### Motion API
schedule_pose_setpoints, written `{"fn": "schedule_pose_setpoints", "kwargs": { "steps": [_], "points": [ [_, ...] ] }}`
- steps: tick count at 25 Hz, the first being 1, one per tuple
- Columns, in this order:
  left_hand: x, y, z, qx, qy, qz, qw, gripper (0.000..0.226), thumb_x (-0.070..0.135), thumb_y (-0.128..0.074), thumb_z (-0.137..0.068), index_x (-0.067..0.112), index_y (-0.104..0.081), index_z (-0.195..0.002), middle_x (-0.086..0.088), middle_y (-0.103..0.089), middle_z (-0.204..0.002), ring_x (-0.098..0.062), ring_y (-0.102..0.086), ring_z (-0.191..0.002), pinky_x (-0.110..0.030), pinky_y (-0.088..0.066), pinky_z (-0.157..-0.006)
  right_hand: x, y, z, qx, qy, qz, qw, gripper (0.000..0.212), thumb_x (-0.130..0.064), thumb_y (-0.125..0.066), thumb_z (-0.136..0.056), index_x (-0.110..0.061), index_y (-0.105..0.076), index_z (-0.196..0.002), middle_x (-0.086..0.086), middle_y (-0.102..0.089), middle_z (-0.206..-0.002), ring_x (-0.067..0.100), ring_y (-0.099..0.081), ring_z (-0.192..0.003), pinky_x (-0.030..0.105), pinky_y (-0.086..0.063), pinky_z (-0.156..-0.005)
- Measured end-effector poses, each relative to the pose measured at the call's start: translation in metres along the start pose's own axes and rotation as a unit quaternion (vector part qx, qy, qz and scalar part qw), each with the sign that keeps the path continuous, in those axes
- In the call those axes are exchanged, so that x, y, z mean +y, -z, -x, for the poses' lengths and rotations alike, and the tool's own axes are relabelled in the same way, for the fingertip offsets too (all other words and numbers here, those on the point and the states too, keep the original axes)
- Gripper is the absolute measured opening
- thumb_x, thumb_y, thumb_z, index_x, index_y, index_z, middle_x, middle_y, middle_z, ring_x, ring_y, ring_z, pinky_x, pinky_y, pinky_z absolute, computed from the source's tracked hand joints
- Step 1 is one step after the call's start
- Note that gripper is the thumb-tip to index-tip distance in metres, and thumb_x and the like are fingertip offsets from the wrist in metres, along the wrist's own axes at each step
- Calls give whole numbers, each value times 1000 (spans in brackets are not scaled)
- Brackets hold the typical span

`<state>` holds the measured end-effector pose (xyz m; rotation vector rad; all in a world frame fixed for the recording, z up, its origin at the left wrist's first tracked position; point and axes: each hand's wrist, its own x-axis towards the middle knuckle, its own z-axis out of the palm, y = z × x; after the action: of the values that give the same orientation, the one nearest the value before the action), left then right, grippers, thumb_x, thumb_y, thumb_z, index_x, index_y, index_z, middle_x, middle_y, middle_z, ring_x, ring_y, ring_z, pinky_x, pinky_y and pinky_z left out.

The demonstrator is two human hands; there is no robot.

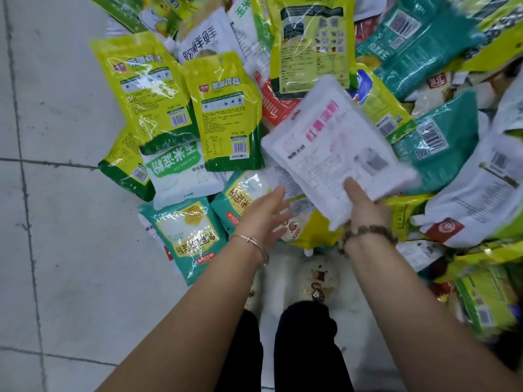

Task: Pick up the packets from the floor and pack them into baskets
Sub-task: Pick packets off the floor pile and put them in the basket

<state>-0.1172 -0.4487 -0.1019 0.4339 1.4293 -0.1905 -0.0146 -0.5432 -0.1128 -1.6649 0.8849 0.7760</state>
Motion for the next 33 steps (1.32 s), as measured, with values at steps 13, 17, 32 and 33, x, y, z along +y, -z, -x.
{"fn": "schedule_pose_setpoints", "kwargs": {
  "steps": [13, 17, 32, 33],
  "points": [
    [-16, 53, 26, 224, -96, 160, 957, 30, -8, -65, -79, 4, -60, -106, -13, -67, -98, -24, -68, -68, -40, -59, -58, 67, -6, 39, 5, 6, 169, 986, 33, -31, -64, -87, -6, -59, -108, 9, -63, -104, 21, -58, -92, 25, -41, -73],
    [-13, 80, 19, 248, -128, 41, 959, 36, -6, -69, -77, 3, -62, -111, -12, -66, -105, -24, -65, -77, -33, -54, -66, 53, -37, -17, 23, 133, 378, 916, 74, -38, -75, -75, -11, -40, -134, 10, -44, -136, 29, -44, -125, 42, -41, -100],
    [-7, 92, 9, 212, -147, -49, 965, 22, -4, -72, -75, 16, -63, -82, -4, -68, -85, -26, -67, -80, -36, -56, -72, 25, -47, -36, -4, 113, 431, 895, 70, -33, -77, -76, -9, -47, -134, 9, -51, -136, 27, -47, -125, 36, -41, -96],
    [-5, 91, 15, 205, -148, -58, 966, 22, -3, -73, -75, 14, -64, -84, -5, -69, -86, -26, -67, -81, -37, -56, -73, 21, -35, -26, -5, 118, 398, 910, 64, -30, -76, -76, -7, -50, -130, 10, -54, -133, 27, -50, -122, 34, -42, -93]
  ]
}}
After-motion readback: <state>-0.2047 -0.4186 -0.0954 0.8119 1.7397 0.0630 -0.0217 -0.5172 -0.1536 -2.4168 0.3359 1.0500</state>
